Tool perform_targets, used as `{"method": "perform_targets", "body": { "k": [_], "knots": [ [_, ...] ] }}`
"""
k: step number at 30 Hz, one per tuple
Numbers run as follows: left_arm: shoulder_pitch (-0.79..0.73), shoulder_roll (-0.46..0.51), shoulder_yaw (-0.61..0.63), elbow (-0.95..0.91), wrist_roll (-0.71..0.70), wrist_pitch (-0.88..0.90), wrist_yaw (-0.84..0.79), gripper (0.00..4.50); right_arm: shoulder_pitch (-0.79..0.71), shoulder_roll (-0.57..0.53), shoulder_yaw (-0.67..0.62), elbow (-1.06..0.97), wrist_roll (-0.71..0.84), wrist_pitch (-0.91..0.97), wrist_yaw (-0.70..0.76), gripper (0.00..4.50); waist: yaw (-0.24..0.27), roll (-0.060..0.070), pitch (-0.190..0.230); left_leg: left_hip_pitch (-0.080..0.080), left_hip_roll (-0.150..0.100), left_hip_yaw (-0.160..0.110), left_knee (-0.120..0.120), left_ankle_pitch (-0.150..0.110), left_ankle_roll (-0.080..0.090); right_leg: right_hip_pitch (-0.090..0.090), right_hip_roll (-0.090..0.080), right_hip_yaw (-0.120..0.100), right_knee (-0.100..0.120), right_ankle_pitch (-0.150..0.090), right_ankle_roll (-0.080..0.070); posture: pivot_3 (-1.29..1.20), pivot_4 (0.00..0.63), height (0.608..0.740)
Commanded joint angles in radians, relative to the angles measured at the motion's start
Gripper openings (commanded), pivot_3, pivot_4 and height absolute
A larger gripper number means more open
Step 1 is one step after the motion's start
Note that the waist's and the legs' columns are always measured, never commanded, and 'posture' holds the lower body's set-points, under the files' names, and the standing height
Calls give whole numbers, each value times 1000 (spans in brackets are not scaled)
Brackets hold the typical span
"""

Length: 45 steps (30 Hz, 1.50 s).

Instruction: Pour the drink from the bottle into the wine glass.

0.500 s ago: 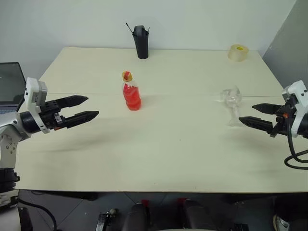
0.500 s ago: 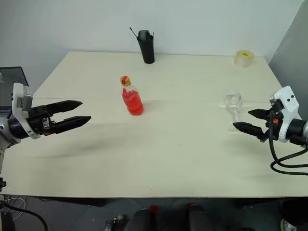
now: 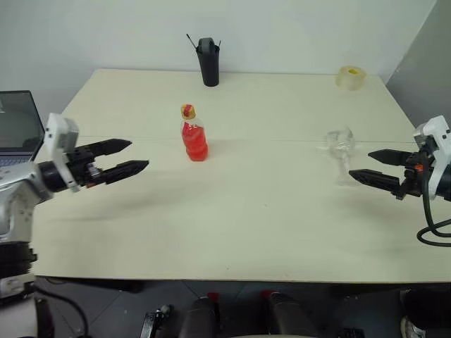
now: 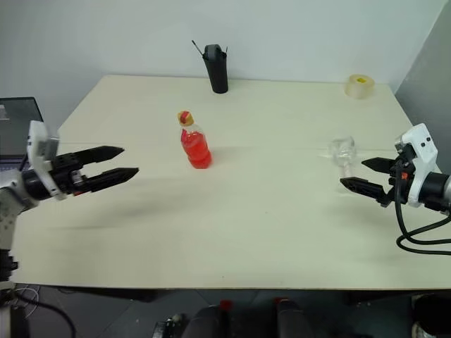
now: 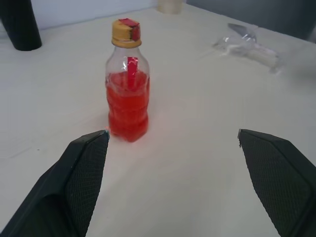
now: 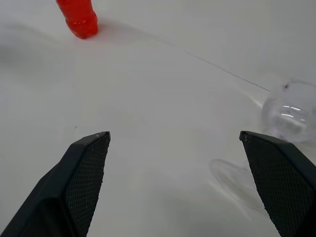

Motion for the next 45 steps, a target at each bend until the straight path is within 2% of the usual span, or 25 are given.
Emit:
{"method": "perform_targets", "body": {
  "k": [1,4,11,21,25,33,45],
  "knots": [
    [-51,-132,-63,6,85,-78,181,4480,-41,71,90,-126,42,13,-45,4500,1,0,0,0,0,0,1,0,0,0,0,0,1,0,0,0,150,740],
    [-36,-237,-114,13,148,-147,256,4480,-87,173,187,-205,57,45,-124,4500,-2,-1,0,-2,0,-1,4,-1,1,-1,0,0,2,0,0,0,150,740],
    [-58,-347,-124,59,184,-214,367,4480,-147,329,349,-295,50,97,-234,4500,-1,-1,0,-3,1,-1,5,-1,1,-3,-1,0,4,0,0,0,150,740],
    [-144,-421,-153,156,257,-258,499,4480,-137,341,403,-318,28,98,-267,4500,3,-1,-1,-4,-2,-2,6,-1,1,-2,-2,-2,4,0,0,0,150,740],
    [-227,-476,-167,293,282,-317,524,4480,-142,348,413,-313,18,90,-280,4500,2,-1,-1,-4,-2,-2,6,-1,1,-2,-2,-2,4,0,0,0,150,740],
    [-366,-511,-180,559,342,-460,557,4480,-151,364,416,-320,10,89,-311,4500,-2,-1,-1,-4,-1,-3,6,-1,1,-2,0,-2,4,0,0,0,150,740],
    [-477,-548,-166,804,383,-615,614,4480,-167,408,421,-326,-22,86,-367,4500,0,-1,-1,-4,-2,-3,6,-1,1,-2,-1,-2,4,0,0,0,150,740]
  ]
}}
